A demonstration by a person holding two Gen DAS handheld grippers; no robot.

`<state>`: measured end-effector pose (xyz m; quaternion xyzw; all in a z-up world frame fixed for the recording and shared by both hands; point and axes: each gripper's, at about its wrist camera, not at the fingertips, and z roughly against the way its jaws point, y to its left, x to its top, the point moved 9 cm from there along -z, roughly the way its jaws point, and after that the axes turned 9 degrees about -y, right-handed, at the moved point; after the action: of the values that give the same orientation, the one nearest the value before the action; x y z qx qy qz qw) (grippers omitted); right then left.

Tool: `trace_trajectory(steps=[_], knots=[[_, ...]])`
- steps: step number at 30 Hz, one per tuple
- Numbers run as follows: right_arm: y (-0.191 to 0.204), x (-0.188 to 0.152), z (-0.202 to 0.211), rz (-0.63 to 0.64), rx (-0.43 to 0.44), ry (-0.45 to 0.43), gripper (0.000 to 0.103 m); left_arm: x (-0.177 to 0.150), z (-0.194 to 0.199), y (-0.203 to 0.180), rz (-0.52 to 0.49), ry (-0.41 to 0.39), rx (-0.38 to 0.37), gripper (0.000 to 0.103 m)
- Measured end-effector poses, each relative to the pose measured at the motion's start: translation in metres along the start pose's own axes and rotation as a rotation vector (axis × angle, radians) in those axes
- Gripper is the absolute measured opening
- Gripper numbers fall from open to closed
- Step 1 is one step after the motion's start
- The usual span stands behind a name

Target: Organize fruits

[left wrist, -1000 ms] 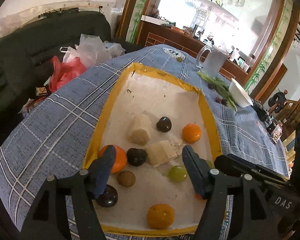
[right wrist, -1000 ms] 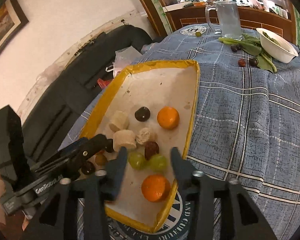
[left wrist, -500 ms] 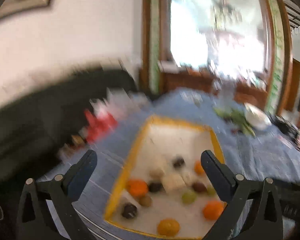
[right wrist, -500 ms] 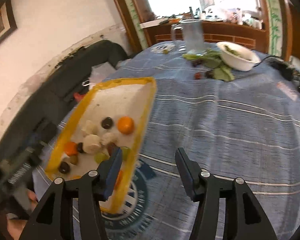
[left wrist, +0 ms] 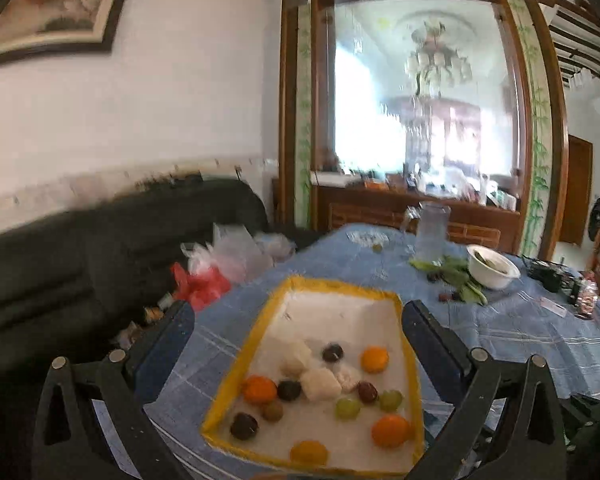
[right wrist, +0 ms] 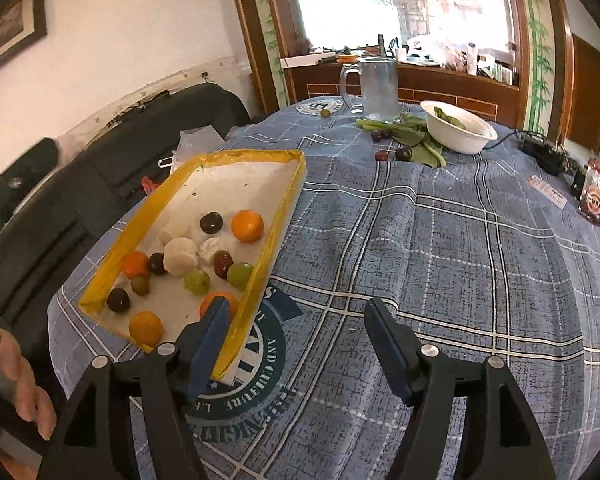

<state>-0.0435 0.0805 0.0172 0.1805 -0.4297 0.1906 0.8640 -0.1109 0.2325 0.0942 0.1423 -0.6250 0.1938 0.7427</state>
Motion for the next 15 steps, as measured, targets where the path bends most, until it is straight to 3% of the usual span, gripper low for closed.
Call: trace_trajectory(steps=[6, 15], knots=[[0.013, -0.003, 0.005, 0.075, -0.028, -0.021, 0.084, -0.027, -0.013, -0.004, 0.038, 0.161, -0.048, 0.103], [0.023, -0.009, -0.005, 0.115, -0.048, 0.006, 0.087, -0.048, -0.021, -0.008, 0.016, 0.251, -0.073, 0.103]])
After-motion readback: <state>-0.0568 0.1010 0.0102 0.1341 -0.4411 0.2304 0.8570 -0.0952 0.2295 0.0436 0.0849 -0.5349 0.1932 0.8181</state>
